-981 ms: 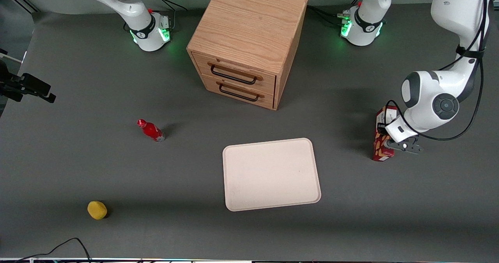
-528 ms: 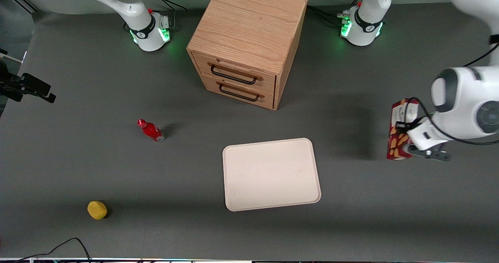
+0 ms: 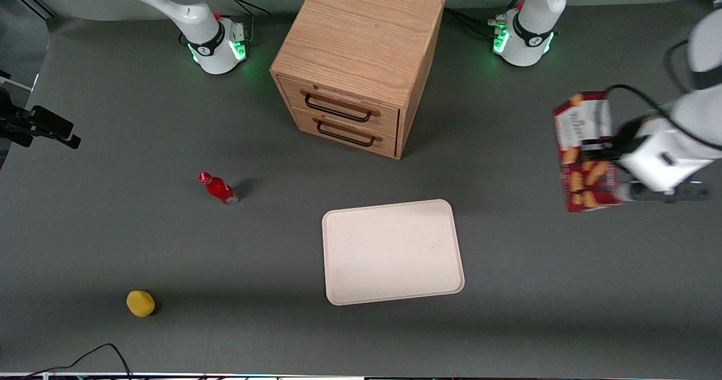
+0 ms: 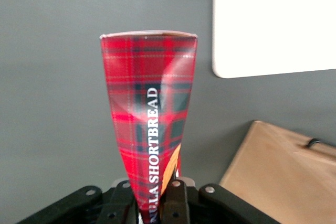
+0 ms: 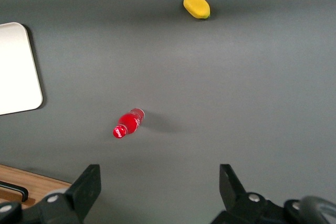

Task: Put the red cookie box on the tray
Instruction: 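Carry the box over the white tray and lower it onto it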

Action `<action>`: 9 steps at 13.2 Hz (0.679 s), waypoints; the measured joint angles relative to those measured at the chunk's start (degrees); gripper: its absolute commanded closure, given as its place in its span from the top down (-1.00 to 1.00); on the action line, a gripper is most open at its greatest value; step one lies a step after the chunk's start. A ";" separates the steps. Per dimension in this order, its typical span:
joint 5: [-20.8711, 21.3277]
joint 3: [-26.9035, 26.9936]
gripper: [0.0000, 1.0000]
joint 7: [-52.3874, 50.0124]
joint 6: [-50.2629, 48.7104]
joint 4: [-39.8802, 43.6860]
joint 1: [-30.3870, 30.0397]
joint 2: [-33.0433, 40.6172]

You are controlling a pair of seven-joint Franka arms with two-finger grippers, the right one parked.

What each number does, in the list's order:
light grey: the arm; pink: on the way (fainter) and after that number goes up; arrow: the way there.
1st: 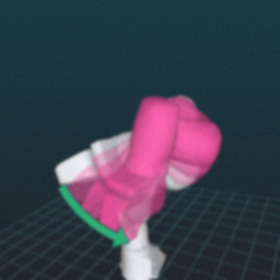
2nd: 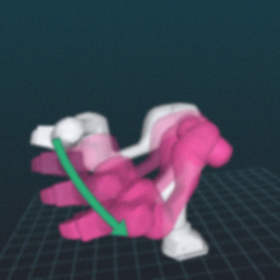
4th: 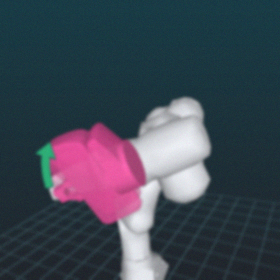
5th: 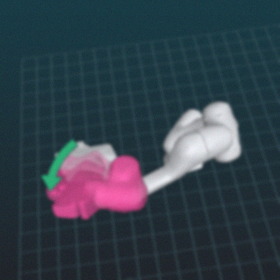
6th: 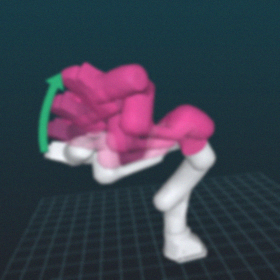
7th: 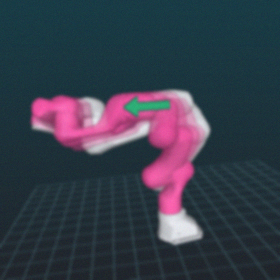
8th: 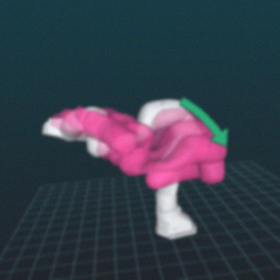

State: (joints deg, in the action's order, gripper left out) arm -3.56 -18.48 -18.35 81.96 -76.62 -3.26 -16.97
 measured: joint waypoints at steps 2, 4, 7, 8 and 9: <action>1.43 -6.29 -1.00 -9.01 8.97 -0.15 0.89 -5.49; 6.75 -9.70 -1.00 -13.87 18.07 -0.19 1.57 -13.22; 13.08 -10.64 -1.00 -17.08 32.09 -1.24 2.42 -23.54; 15.10 -10.73 -1.00 -18.60 36.91 -2.76 2.59 -25.67; 17.29 -10.82 -1.00 -20.76 41.63 -4.85 2.77 -26.94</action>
State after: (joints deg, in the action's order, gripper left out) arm 13.73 -29.30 -39.11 123.59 -81.47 -0.49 -43.91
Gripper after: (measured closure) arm 0.833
